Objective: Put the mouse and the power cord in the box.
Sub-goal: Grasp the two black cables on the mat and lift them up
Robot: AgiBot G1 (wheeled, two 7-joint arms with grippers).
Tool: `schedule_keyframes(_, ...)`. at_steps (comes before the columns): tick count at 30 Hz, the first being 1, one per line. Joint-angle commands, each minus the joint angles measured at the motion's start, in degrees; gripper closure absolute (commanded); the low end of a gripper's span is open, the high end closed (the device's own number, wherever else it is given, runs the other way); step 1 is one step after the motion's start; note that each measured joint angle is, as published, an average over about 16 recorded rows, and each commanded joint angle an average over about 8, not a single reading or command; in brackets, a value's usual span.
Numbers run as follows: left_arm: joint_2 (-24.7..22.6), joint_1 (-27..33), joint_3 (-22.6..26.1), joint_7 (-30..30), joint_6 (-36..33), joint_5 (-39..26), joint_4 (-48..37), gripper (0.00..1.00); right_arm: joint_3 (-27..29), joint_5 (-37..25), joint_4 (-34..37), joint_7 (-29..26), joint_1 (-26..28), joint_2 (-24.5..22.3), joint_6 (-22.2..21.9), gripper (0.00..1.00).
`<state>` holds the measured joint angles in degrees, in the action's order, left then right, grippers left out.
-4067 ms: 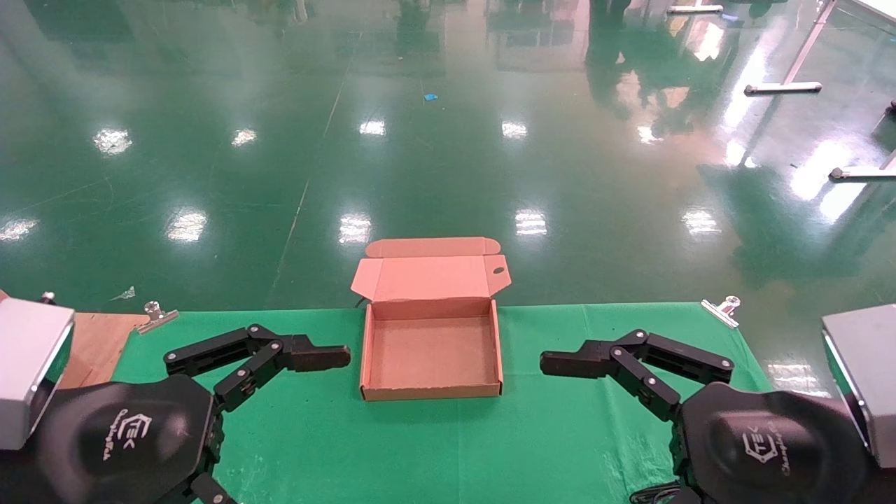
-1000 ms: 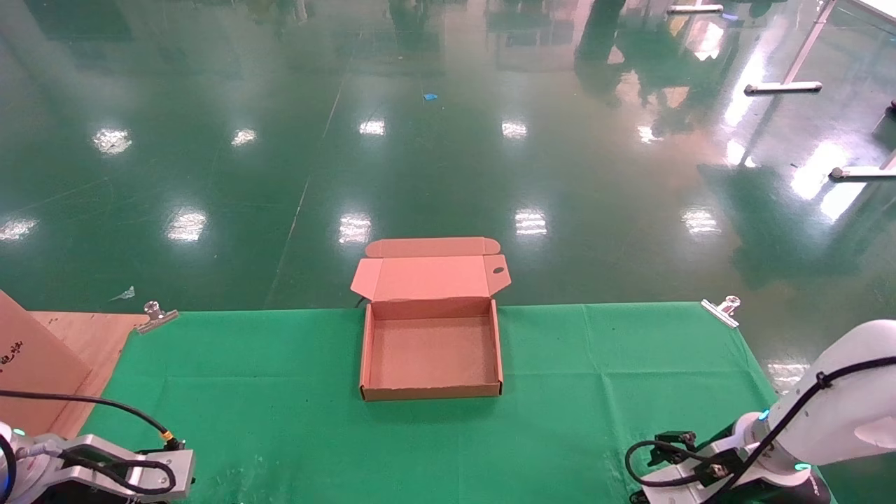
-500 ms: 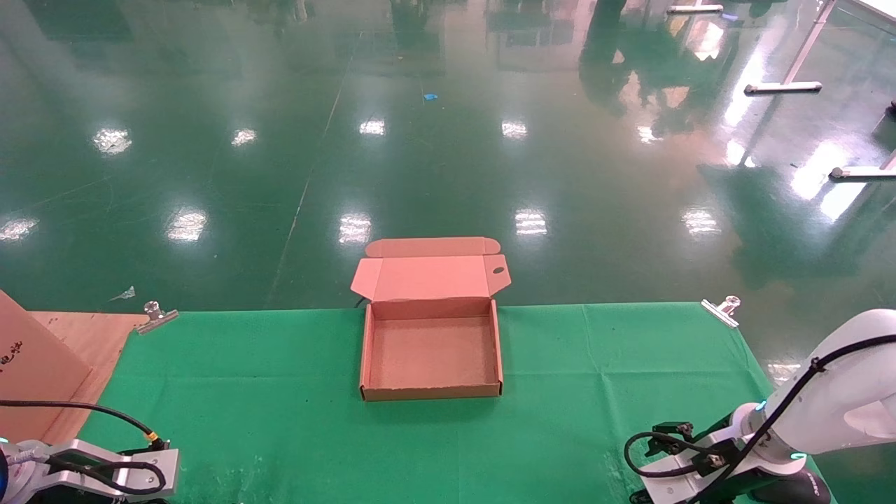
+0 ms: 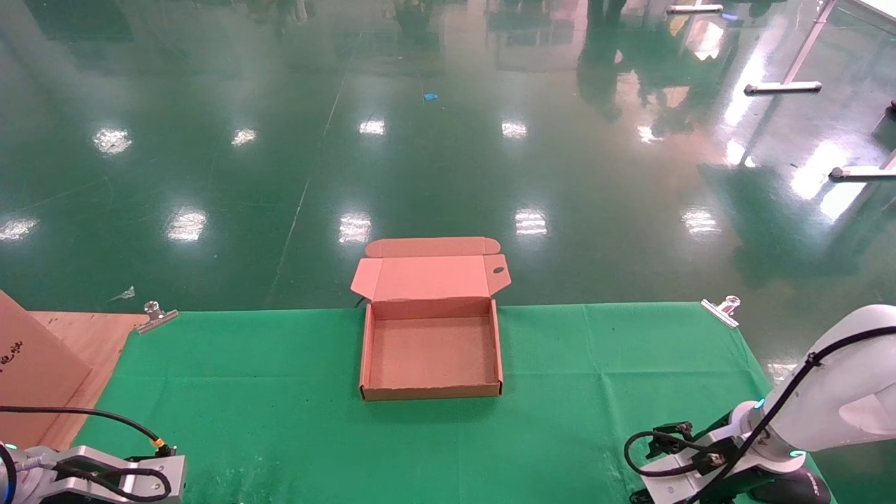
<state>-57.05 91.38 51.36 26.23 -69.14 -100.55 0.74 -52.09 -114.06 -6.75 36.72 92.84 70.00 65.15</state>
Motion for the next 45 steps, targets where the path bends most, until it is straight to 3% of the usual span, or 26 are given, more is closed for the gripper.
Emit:
schedule_keyframes(1, -0.1, 0.1, 0.0, 0.0, 0.0, -0.1, -0.1, 1.00, 0.0, 0.0, 0.7, 0.3, 0.2, 0.3, -0.2, 1.00)
schedule_keyframes(31, -0.3, -0.7, 0.1, 0.5, 0.2, -0.2, -0.6, 1.00, 0.4, 0.6, 4.4, 3.4, 2.8, 1.2, 1.0, 1.00)
schedule_keyframes(45, 0.8, 9.9, 0.9, 1.5, -11.6, -1.2, 1.9, 1.00, 2.6, 3.7, 3.2, 4.2, 10.6, -1.1, 8.1, 1.00)
